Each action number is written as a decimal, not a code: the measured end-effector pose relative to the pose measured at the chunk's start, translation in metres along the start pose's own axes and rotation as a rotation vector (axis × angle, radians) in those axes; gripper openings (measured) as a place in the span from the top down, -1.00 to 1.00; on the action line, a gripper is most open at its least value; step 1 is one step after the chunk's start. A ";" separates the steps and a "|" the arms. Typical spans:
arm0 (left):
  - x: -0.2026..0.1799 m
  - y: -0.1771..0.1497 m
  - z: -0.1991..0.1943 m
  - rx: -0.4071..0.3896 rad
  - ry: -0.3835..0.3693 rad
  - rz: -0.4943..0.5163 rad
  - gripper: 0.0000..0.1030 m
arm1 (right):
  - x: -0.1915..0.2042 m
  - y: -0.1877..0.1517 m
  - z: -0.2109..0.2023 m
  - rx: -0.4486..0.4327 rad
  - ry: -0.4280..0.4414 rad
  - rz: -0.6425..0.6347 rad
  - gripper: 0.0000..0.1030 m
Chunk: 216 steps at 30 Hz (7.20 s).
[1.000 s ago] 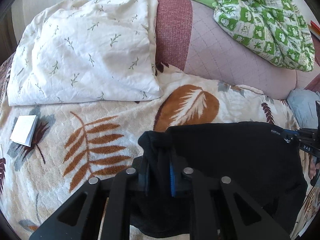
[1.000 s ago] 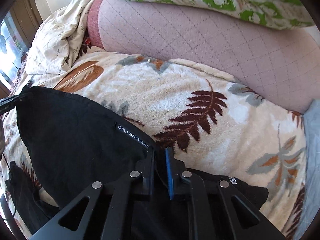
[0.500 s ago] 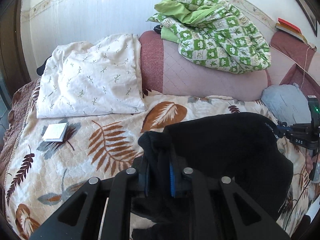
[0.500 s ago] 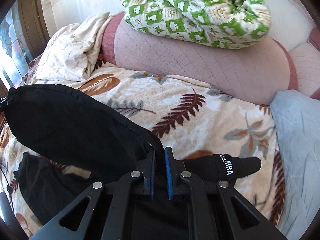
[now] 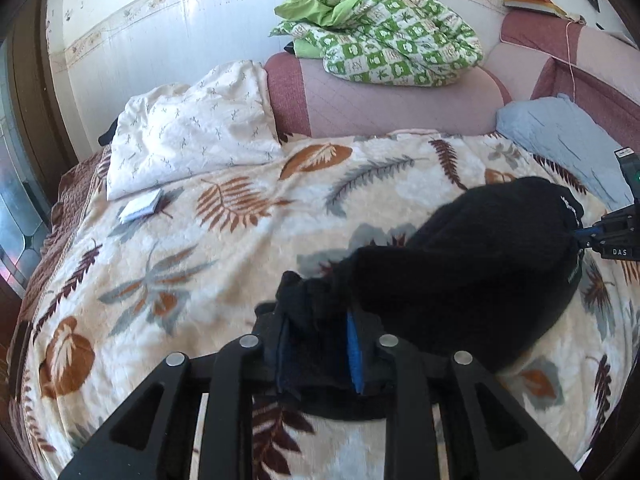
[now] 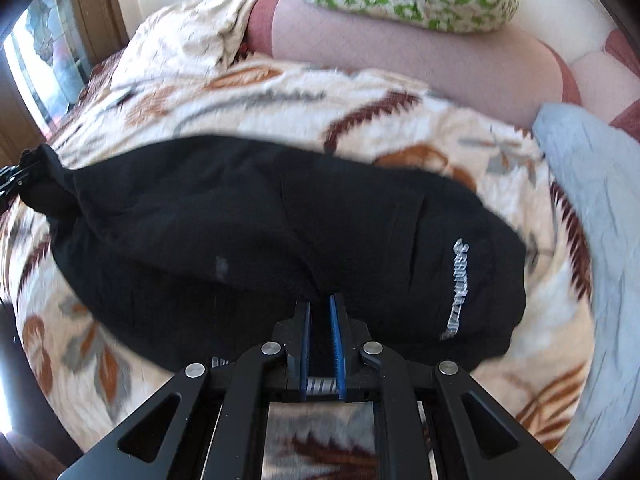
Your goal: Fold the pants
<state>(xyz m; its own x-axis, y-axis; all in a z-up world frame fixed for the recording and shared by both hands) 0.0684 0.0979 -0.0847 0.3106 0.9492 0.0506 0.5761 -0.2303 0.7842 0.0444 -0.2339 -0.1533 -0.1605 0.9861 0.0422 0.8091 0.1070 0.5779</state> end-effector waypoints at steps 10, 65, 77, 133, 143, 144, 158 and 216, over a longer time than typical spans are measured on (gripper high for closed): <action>0.034 -0.063 -0.046 -0.023 -0.047 -0.225 0.02 | 0.015 -0.027 -0.034 0.013 -0.016 0.029 -0.05; 0.121 -0.108 -0.035 -0.063 -0.099 -0.666 -0.15 | 0.332 0.152 0.078 -0.032 0.328 -0.082 -0.38; 0.079 -0.079 -0.043 -0.034 -0.111 -0.517 -0.15 | 0.029 0.061 -0.029 -0.116 -0.027 0.251 -0.44; 0.002 -0.009 0.037 0.116 -0.132 -0.414 -0.39 | -0.108 0.002 -0.061 -0.284 0.038 0.666 0.28; 0.009 -0.034 0.064 0.140 -0.106 -0.431 -0.38 | -0.107 0.060 0.069 -0.050 0.108 0.577 0.42; 0.008 -0.035 0.064 0.135 -0.104 -0.417 -0.38 | -0.118 0.057 0.077 -0.041 0.073 0.603 0.61; 0.013 -0.042 0.048 0.096 -0.170 -0.404 -0.38 | -0.147 0.051 0.066 -0.091 0.016 0.763 1.00; 0.032 -0.044 0.048 -0.011 -0.176 -0.486 -0.52 | 0.043 0.111 0.056 -0.046 0.014 0.265 0.08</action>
<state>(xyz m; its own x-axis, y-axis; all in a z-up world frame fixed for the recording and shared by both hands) 0.0892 0.1283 -0.1469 0.1319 0.8951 -0.4258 0.6782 0.2318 0.6974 0.1592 -0.1722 -0.1326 0.0455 0.9771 0.2077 0.7975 -0.1607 0.5815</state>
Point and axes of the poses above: each gripper's, at about its wrist camera, not at the fingertips, and z roughly the way its jaws point, x to its left, y to its top, the point moved 4 cm from there along z, roughly the way its jaws point, and after that the axes turned 5 degrees about -x, right-handed, at the moved point
